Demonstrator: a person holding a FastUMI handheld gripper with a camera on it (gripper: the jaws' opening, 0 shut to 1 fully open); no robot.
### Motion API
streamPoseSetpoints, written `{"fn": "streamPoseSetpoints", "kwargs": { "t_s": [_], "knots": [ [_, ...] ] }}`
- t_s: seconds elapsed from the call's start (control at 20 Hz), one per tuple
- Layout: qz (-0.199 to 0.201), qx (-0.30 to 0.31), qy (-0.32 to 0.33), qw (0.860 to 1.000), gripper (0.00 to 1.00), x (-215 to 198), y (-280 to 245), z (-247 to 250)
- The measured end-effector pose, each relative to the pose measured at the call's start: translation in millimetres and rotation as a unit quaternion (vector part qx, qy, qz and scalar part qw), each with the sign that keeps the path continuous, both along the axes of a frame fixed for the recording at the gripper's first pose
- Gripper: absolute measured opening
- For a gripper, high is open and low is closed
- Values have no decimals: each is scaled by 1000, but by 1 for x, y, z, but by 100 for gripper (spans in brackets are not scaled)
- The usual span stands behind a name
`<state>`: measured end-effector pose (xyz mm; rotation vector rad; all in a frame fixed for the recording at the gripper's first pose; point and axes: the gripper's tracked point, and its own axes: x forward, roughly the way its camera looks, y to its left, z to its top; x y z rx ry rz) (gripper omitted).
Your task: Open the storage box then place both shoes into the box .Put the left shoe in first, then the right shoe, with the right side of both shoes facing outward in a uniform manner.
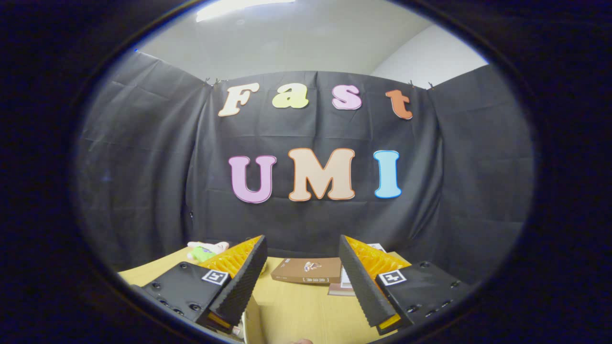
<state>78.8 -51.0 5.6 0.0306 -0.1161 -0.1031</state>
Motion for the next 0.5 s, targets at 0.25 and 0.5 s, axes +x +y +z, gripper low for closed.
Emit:
{"fn": "streamPoseSetpoints", "kwargs": {
  "t_s": [0.25,0.5],
  "knots": [
    [-23,-12,-6,1000,98,-38,-28,-29],
    [-30,-17,5,999,97,-56,-40,-45]
  ]
}}
